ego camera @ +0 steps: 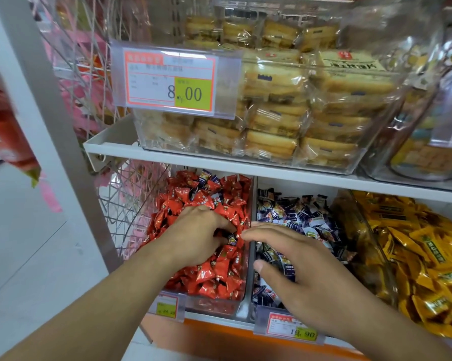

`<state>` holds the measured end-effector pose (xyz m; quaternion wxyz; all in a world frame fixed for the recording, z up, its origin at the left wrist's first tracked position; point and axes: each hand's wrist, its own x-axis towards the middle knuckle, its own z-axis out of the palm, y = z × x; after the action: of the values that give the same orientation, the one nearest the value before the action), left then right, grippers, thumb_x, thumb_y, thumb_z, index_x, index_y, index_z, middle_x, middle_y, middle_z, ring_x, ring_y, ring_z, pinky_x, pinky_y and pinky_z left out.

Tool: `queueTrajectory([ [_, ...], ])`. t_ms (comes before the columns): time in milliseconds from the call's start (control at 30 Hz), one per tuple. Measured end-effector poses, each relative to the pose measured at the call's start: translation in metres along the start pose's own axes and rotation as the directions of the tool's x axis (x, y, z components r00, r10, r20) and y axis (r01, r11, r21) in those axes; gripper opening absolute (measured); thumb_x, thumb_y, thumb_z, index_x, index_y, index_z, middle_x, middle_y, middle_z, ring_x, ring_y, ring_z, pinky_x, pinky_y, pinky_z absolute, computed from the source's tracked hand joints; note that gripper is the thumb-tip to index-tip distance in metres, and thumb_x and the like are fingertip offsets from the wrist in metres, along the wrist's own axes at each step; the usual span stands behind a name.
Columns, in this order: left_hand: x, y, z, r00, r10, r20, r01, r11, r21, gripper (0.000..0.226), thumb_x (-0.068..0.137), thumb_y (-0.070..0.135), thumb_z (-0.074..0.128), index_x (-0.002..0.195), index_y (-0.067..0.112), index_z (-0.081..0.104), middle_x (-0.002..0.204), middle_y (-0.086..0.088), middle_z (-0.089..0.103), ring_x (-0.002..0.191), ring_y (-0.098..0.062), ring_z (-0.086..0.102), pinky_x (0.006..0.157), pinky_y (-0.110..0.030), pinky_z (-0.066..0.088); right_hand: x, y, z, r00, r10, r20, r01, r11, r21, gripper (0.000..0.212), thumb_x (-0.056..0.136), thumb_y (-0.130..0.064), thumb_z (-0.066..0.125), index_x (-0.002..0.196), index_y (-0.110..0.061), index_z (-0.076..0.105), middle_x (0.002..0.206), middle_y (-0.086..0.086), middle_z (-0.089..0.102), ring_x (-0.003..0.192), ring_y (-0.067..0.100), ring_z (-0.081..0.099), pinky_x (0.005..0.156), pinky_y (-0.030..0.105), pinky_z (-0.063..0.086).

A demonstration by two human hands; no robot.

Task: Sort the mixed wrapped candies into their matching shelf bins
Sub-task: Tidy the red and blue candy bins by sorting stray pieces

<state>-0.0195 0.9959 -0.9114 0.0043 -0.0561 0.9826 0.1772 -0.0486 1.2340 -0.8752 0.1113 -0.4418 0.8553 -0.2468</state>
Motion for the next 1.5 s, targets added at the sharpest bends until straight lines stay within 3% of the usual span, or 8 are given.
queueTrajectory([
  [200, 0.001, -0.002, 0.003, 0.996, -0.064, 0.067, 0.068, 0.997, -0.045, 0.037, 0.100, 0.039, 0.061, 0.131, 0.058, 0.056, 0.131, 0.001, 0.049, 0.137, -0.029, 0.033, 0.115, -0.041, 0.028, 0.000, -0.001, 0.000, 1.000, -0.004, -0.001, 0.004, 1.000, -0.009, 0.044, 0.106, -0.046, 0.049, 0.145, -0.062, 0.037, 0.152, -0.047, 0.025, 0.141, -0.027, 0.010, 0.119, 0.014, 0.013],
  [367, 0.003, -0.004, 0.002, 1.000, -0.001, 0.002, 0.001, 0.999, -0.044, 0.019, 0.095, 0.038, 0.069, 0.113, 0.044, 0.070, 0.126, 0.014, 0.061, 0.129, -0.013, 0.042, 0.116, -0.034, 0.027, 0.001, 0.000, 0.001, 1.000, -0.019, -0.018, 0.019, 1.000, -0.006, 0.043, 0.106, -0.046, 0.050, 0.144, -0.061, 0.039, 0.152, -0.046, 0.029, 0.143, -0.023, 0.015, 0.124, 0.021, 0.018],
  [600, -0.010, -0.003, -0.023, 0.961, -0.125, -0.247, 0.009, 0.907, -0.422, 0.003, 0.090, 0.037, 0.077, 0.091, 0.040, 0.076, 0.097, 0.022, 0.073, 0.093, 0.001, 0.067, 0.091, -0.032, 0.056, 0.000, -0.002, -0.001, 1.000, 0.001, -0.026, 0.000, 1.000, 0.028, 0.044, 0.105, -0.046, 0.052, 0.143, -0.064, 0.037, 0.150, -0.050, 0.026, 0.139, -0.028, 0.014, 0.120, 0.016, 0.016],
  [933, -0.046, 0.047, -0.047, 0.995, 0.058, -0.078, -0.096, 0.722, -0.685, 0.005, 0.087, 0.025, 0.080, 0.090, 0.021, 0.080, 0.088, 0.001, 0.077, 0.087, -0.017, 0.073, 0.091, -0.040, 0.058, -0.001, -0.013, -0.011, 0.952, 0.129, -0.277, -0.021, 0.933, 0.360, 0.025, 0.099, -0.030, 0.066, 0.111, -0.052, 0.065, 0.109, -0.022, 0.070, 0.104, 0.001, 0.066, 0.089, 0.028, 0.055],
  [1067, -0.046, 0.047, -0.039, 0.993, 0.003, -0.118, -0.073, 0.801, -0.594, 0.006, 0.094, 0.034, 0.072, 0.093, 0.031, 0.077, 0.094, 0.014, 0.075, 0.093, -0.001, 0.069, 0.095, -0.034, 0.054, -0.004, -0.002, -0.013, 0.926, 0.186, -0.327, -0.125, 0.972, 0.198, 0.014, 0.099, -0.031, 0.066, 0.095, -0.044, 0.067, 0.091, -0.023, 0.069, 0.085, 0.003, 0.064, 0.075, 0.025, 0.054],
  [1200, -0.039, 0.026, -0.032, 0.966, -0.085, -0.242, 0.036, 0.979, -0.203, 0.031, 0.098, 0.041, 0.063, 0.129, 0.038, 0.064, 0.128, 0.026, 0.058, 0.115, 0.004, 0.056, 0.098, -0.015, 0.044, -0.007, 0.009, -0.015, 0.947, 0.203, -0.250, -0.217, 0.976, -0.030, 0.033, 0.103, -0.037, 0.058, 0.136, -0.042, 0.059, 0.135, -0.030, 0.051, 0.125, -0.008, 0.048, 0.099, -0.006, 0.020],
  [1367, -0.029, 0.001, -0.011, 0.994, -0.106, -0.029, 0.109, 0.988, 0.113, 0.071, 0.102, 0.059, 0.043, 0.162, 0.033, 0.019, 0.171, 0.007, 0.009, 0.157, -0.014, 0.002, 0.126, -0.032, 0.002, -0.007, 0.002, -0.011, 0.994, 0.073, -0.081, -0.080, 0.993, -0.090, 0.048, 0.106, -0.050, 0.046, 0.152, -0.055, 0.035, 0.157, -0.043, 0.021, 0.147, -0.016, 0.015, 0.116, 0.011, 0.011],
  [1500, -0.023, 0.002, -0.009, 0.998, -0.066, 0.014, 0.064, 0.993, 0.097, 0.065, 0.101, 0.061, 0.042, 0.158, 0.031, 0.033, 0.168, 0.006, 0.021, 0.154, -0.012, 0.018, 0.128, -0.033, 0.010, 0.000, -0.003, -0.004, 1.000, 0.001, -0.005, -0.002, 0.998, -0.070, 0.048, 0.107, -0.050, 0.042, 0.153, -0.058, 0.031, 0.156, -0.050, 0.010, 0.142, -0.027, -0.003, 0.113, 0.008, 0.003],
])
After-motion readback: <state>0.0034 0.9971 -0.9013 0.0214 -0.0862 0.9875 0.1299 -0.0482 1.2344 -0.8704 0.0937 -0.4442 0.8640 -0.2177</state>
